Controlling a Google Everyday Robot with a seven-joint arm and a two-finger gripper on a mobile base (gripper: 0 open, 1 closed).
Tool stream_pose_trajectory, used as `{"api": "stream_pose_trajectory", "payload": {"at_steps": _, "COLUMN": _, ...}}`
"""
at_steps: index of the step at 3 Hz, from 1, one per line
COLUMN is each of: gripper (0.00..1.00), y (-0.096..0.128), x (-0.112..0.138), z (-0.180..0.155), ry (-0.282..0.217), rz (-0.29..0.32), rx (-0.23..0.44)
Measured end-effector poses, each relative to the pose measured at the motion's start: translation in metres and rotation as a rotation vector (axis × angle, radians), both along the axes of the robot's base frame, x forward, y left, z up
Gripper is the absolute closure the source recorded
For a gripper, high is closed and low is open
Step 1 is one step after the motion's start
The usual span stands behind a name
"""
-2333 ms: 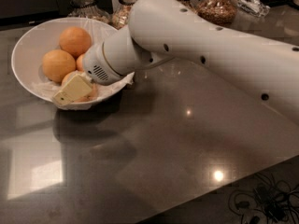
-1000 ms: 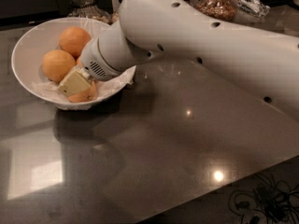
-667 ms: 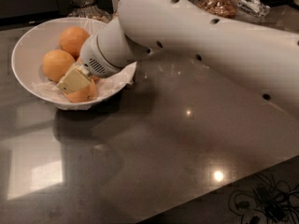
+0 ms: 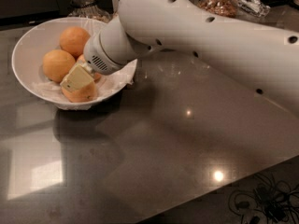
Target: Pick orange from white bowl
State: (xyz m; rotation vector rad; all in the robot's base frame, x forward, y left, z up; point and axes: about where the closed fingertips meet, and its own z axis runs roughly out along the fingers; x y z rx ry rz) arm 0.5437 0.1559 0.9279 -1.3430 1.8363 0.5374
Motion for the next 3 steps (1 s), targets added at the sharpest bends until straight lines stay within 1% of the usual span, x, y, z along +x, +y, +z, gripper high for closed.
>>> {"api": "stream_pose_trajectory", "payload": {"at_steps": 1, "gripper": 0.34, "y": -0.005, "x": 0.010, "z": -0.011, "ry": 0.020, "rz": -0.021, "rx": -0.013}}
{"api": "stream_pose_trajectory", "payload": {"at_steps": 2, "gripper": 0.35, "y": -0.004, "x": 0.020, "z": -0.035, "ry": 0.067, "rz": -0.032, "rx": -0.032}}
{"api": "stream_pose_trajectory", "payload": {"at_steps": 3, "gripper": 0.34, "y": -0.004, "x": 0.021, "z": -0.034, "ry": 0.073, "rz": -0.031, "rx": -0.034}}
